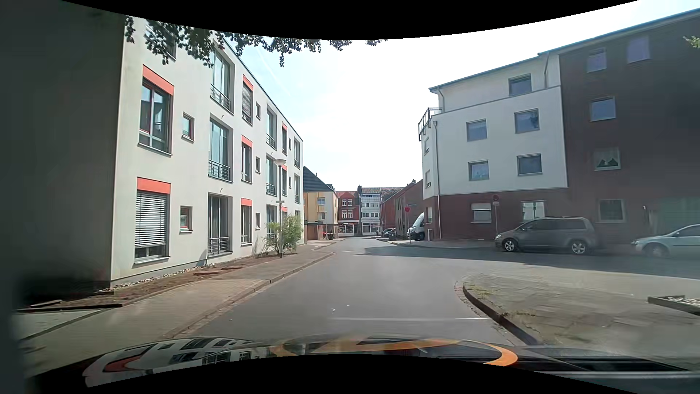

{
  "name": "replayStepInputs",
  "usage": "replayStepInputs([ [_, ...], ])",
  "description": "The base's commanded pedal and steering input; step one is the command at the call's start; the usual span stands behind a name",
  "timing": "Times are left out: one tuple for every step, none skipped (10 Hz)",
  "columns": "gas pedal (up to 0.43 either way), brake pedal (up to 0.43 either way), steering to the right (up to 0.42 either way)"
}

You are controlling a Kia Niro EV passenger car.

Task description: Follow the waypoints while adhering to traffic rules and regulations

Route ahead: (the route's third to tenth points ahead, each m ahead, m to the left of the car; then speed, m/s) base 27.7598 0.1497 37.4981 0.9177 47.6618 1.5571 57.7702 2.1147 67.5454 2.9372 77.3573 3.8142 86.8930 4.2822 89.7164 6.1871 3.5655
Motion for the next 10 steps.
replayStepInputs([
  [0.0, 0.012, -0.002],
  [0.0, 0.012, -0.001],
  [0.0, 0.0, 0.0],
  [0.0, 0.0, 0.003],
  [0.0, 0.0, 0.006],
  [0.0, 0.0, 0.009],
  [0.0, 0.0, 0.011],
  [0.0, 0.0, 0.011],
  [0.0, 0.0, 0.011],
  [0.059, 0.0, 0.011],
])
